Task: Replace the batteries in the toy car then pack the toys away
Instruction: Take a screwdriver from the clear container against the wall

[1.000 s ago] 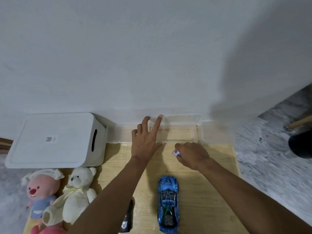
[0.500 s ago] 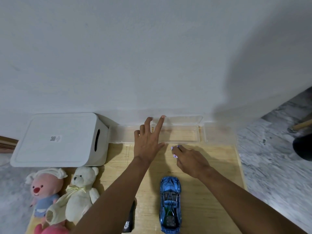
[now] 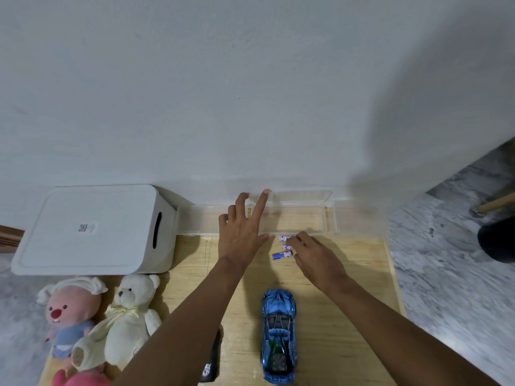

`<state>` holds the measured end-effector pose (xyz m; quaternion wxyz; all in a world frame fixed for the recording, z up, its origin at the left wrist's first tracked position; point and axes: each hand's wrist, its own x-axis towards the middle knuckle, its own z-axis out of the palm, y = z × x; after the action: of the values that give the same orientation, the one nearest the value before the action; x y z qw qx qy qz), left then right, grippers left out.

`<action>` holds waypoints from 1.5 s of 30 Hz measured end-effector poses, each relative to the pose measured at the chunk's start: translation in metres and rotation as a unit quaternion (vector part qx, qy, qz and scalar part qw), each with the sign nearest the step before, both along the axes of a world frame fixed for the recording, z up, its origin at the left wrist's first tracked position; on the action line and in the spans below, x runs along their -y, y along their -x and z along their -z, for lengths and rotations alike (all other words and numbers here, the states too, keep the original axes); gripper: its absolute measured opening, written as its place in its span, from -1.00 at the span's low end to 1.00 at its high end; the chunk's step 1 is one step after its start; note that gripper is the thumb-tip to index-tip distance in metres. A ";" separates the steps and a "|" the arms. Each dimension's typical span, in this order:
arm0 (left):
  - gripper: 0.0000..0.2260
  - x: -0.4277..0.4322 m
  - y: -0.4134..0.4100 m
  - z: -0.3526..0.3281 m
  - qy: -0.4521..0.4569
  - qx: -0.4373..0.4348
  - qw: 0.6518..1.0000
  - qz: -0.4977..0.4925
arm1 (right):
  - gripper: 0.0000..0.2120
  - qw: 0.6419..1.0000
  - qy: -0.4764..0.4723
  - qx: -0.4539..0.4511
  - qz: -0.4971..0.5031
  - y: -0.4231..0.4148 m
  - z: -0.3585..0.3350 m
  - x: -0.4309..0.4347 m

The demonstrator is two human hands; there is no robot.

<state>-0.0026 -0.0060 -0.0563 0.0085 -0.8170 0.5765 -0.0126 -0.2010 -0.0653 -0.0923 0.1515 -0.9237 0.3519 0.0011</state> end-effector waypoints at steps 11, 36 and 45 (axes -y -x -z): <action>0.08 0.000 0.001 -0.002 -0.008 -0.007 1.000 0.001 | -0.80 0.982 0.132 0.130 0.040 0.011 -0.026 0.008; -0.70 -0.026 0.002 0.012 0.035 0.020 0.997 0.064 | -0.75 0.982 0.156 0.087 0.060 0.029 -0.020 0.033; -0.73 -0.022 0.006 0.009 -0.002 0.000 0.999 0.052 | -0.80 0.988 0.139 0.041 0.061 0.020 -0.025 0.037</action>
<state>-0.0088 0.0157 -0.0650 0.0096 -0.7860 0.6180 -0.0121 -0.2213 -0.1019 -0.0677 0.0357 -0.9117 0.3983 -0.0948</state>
